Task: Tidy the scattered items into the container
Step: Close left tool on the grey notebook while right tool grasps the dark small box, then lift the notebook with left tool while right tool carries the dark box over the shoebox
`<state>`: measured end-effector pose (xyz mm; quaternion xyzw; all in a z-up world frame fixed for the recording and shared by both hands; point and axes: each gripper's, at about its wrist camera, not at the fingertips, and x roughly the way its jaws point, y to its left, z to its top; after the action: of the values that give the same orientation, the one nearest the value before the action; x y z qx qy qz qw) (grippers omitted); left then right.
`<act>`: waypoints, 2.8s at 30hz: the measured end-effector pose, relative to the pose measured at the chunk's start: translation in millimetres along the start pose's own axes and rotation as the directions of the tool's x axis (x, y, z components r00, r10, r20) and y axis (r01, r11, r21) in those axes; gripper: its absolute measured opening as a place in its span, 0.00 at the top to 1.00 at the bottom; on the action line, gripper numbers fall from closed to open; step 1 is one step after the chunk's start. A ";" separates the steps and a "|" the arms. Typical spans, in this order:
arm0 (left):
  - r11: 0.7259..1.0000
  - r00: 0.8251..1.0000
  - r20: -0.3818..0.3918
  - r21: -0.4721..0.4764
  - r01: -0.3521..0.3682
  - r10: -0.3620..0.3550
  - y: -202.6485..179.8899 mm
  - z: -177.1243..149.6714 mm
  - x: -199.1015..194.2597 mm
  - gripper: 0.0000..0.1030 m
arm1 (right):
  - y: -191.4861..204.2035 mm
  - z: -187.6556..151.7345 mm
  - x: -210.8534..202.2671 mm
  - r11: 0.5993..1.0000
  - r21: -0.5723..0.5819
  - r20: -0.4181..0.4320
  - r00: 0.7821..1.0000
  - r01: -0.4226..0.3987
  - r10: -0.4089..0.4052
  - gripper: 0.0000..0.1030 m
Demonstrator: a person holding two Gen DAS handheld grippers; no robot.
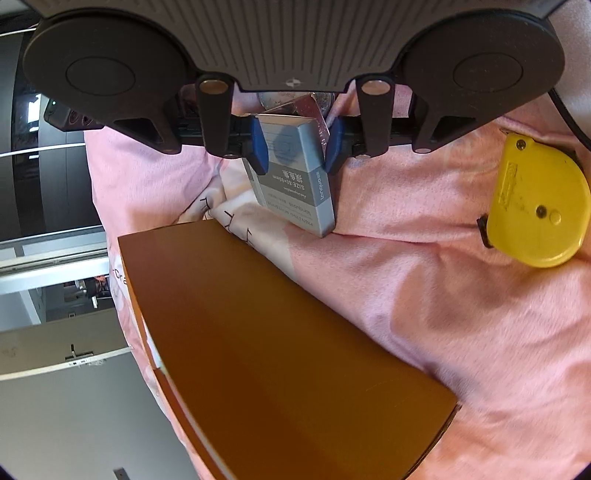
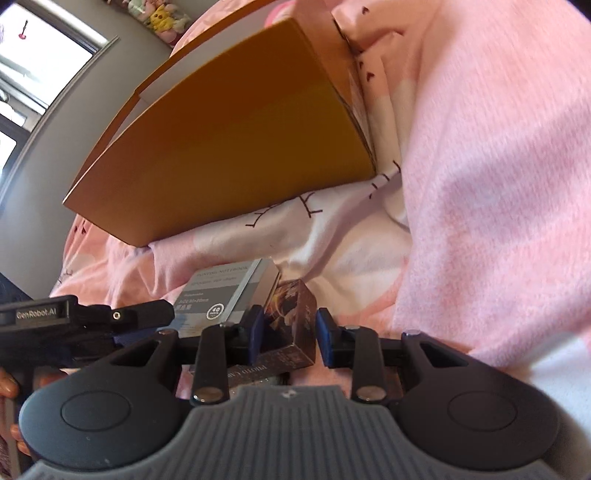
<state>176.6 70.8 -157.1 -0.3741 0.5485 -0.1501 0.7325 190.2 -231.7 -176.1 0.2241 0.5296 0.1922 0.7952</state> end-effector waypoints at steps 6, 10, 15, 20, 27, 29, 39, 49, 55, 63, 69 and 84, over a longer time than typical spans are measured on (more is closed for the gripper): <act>0.999 0.998 -0.053 -0.039 0.022 -0.024 4.5 1.3 15.5 0.52 | -12.7 2.2 8.2 0.993 0.101 -0.036 0.998 -0.054 0.058 0.64; 0.996 0.998 -0.057 -0.092 0.017 -0.022 10.6 -1.9 26.4 0.52 | -18.6 4.8 20.5 0.984 0.155 -0.085 0.991 -0.087 0.101 0.59; 0.999 1.000 -0.005 -0.054 -0.005 0.004 3.8 -4.3 15.6 0.58 | -15.7 5.5 24.3 0.982 0.155 -0.100 0.987 -0.108 0.124 0.54; 0.997 0.999 0.032 -0.062 -0.038 0.040 6.2 -3.9 5.2 0.60 | -13.1 6.8 32.1 0.983 0.135 -0.124 0.982 -0.122 0.139 0.49; 0.997 0.994 0.089 -0.044 -0.058 0.062 9.0 -3.3 -7.9 0.64 | -17.2 2.3 23.6 0.967 0.194 -0.086 0.979 -0.164 0.184 0.63; 0.998 0.994 0.096 -0.045 -0.049 0.054 11.5 -1.8 -10.4 0.65 | -16.1 2.1 20.2 0.962 0.206 -0.081 0.977 -0.177 0.197 0.66; 0.999 0.988 0.155 -0.029 0.014 -0.010 7.8 2.6 -29.2 0.83 | -6.6 3.4 -2.4 0.954 0.220 -0.050 0.975 -0.202 0.218 0.73; 0.999 0.985 0.173 0.046 0.000 -0.008 -9.6 5.1 -39.6 0.84 | 4.3 19.1 -39.7 0.968 0.161 0.034 0.981 -0.195 0.192 0.75; 0.991 0.982 0.188 0.133 0.012 -0.037 -32.8 13.3 -59.2 0.84 | 9.9 35.6 -71.2 0.965 0.124 0.081 0.972 -0.230 0.221 0.75; 0.959 0.967 0.243 0.283 0.003 -0.075 -75.2 33.7 -100.7 0.84 | 46.0 72.6 -106.6 0.967 0.007 0.166 0.954 -0.256 0.251 0.75; 0.933 0.946 0.313 0.359 -0.039 -0.081 -103.4 64.7 -119.3 0.84 | 72.2 109.4 -120.8 0.964 -0.078 0.223 0.938 -0.254 0.265 0.75; 0.920 0.936 0.351 0.361 -0.152 0.017 -90.1 123.1 -90.7 0.84 | 100.1 158.0 -2.1 0.980 -0.040 0.155 0.968 -0.194 0.197 0.75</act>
<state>274.4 114.4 -15.6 -0.2198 0.3893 -0.1548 0.8810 329.3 -174.4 -65.0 0.2801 0.4380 0.2577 0.8144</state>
